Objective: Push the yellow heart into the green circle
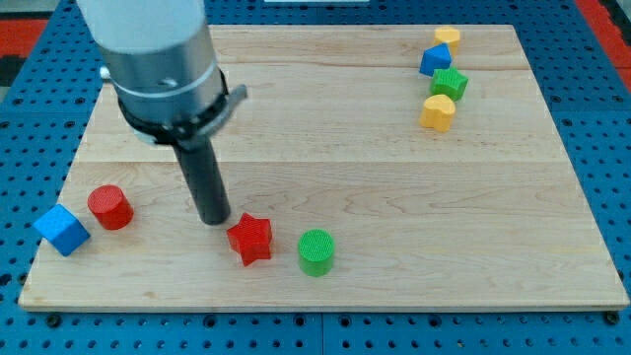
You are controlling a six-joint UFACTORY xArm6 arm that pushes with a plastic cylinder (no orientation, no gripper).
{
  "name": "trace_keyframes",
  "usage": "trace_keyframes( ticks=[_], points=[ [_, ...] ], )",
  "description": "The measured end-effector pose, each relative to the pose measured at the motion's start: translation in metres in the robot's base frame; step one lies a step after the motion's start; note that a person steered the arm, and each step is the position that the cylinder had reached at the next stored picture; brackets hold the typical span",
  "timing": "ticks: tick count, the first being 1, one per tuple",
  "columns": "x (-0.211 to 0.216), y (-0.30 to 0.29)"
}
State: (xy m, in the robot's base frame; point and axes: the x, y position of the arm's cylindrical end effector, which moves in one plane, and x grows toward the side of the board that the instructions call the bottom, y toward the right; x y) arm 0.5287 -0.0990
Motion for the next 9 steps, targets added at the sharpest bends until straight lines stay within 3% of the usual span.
trace_keyframes(
  ticks=[1, 2, 3, 4, 5, 6, 7, 9],
  points=[
    [0.012, 0.025],
    [-0.007, 0.028],
    [-0.044, 0.099],
    [-0.048, 0.208],
    [-0.086, 0.304],
    [-0.149, 0.355],
    [-0.17, 0.307],
    [-0.156, 0.188]
  ],
)
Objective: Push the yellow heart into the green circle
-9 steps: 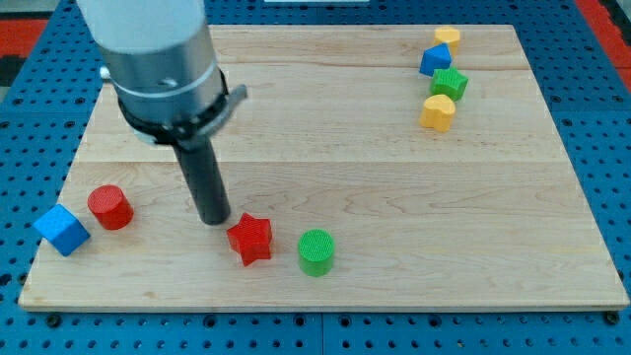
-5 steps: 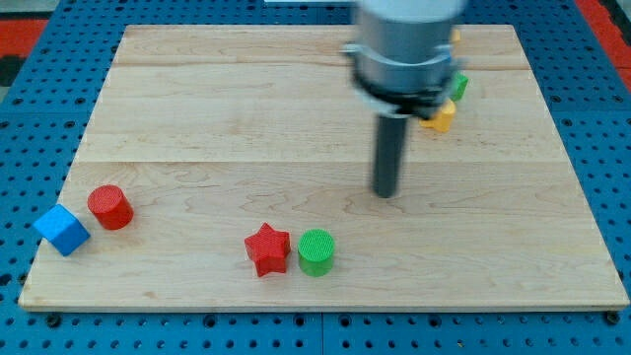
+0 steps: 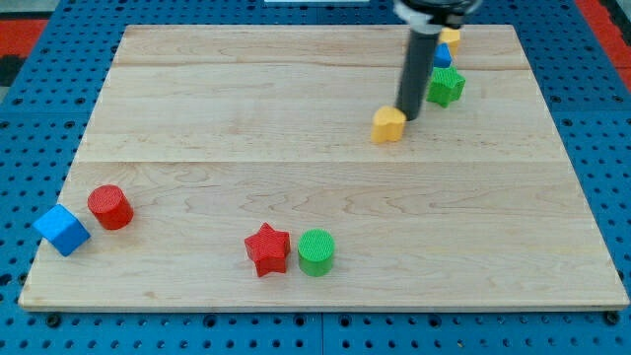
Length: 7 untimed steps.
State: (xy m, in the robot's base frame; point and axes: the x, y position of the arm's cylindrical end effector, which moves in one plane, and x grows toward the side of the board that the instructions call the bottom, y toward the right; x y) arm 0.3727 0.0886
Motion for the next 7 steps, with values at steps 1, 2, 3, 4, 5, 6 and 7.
trace_keyframes(
  ticks=[1, 2, 3, 4, 5, 6, 7],
  points=[
    [0.002, -0.046],
    [0.023, -0.015],
    [0.062, -0.005],
    [0.073, -0.053],
    [0.073, -0.093],
    [0.083, -0.1],
    [0.119, -0.097]
  ],
)
